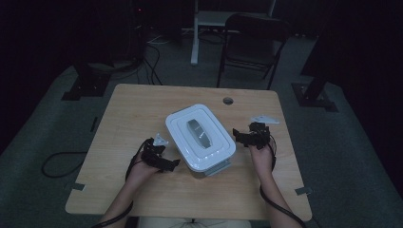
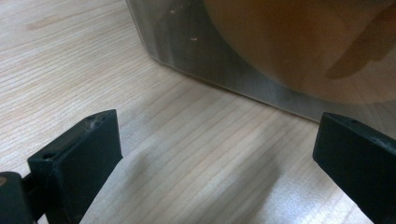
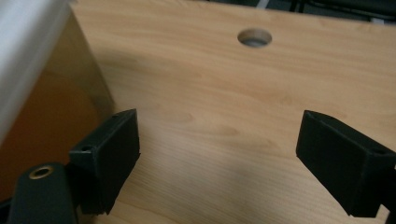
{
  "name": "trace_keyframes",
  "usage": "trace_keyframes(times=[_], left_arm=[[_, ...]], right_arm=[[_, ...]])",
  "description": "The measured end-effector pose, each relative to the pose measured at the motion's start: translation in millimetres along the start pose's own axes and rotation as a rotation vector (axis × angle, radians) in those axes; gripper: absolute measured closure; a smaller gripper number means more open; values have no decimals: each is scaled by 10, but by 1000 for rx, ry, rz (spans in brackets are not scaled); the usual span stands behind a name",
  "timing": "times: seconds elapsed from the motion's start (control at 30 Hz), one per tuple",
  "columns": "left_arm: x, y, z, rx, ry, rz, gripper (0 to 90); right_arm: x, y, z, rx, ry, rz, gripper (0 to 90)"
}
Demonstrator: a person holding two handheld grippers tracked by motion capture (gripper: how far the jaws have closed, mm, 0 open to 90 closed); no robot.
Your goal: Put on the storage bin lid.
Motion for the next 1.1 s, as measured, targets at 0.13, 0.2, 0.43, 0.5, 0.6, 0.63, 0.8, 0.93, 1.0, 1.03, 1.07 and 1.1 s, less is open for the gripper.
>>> trace_keyframes(times=[0.13,0.2,0.43,0.5,0.6,0.63,0.8,0.93,1.0,1.03,1.07,1.1], left_arm=[[27,-16,22,-7,9,0,18],[40,-20,35,-3,9,5,18],[74,-38,109,-9,11,9,18],[78,-54,120,5,3,4,18],[87,-67,127,14,-3,9,18],[96,-74,137,20,-5,14,18],[100,-85,192,36,-29,32,18],[103,-122,243,39,-30,40,18],[109,-139,260,40,-25,36,18],[111,-144,265,40,-21,36,18],[117,-148,271,41,-21,36,18],[127,-147,274,42,-21,37,18]], right_arm=[[13,-114,-117,28,1,8,131],[40,-161,-162,33,1,15,131],[159,-248,-225,38,18,55,128],[185,-256,-236,39,24,62,128],[209,-256,-243,45,33,68,127],[218,-254,-245,43,39,73,127],[234,-234,-266,27,28,100,139],[242,-213,-291,20,27,131,158],[246,-198,-310,20,27,153,168],[253,-189,-322,22,23,166,168],[259,-182,-330,21,22,176,168],[274,-171,-345,23,22,191,168]])
Point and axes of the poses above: each handheld gripper's, and its own axes: y roughly backward along the jaws, z roughly out of its top, x roughly to its left, the point moved 3 cm from there along -y, roughly forward along the jaws, and after that the axes turned 7 degrees about y, right-handed, at the moved point
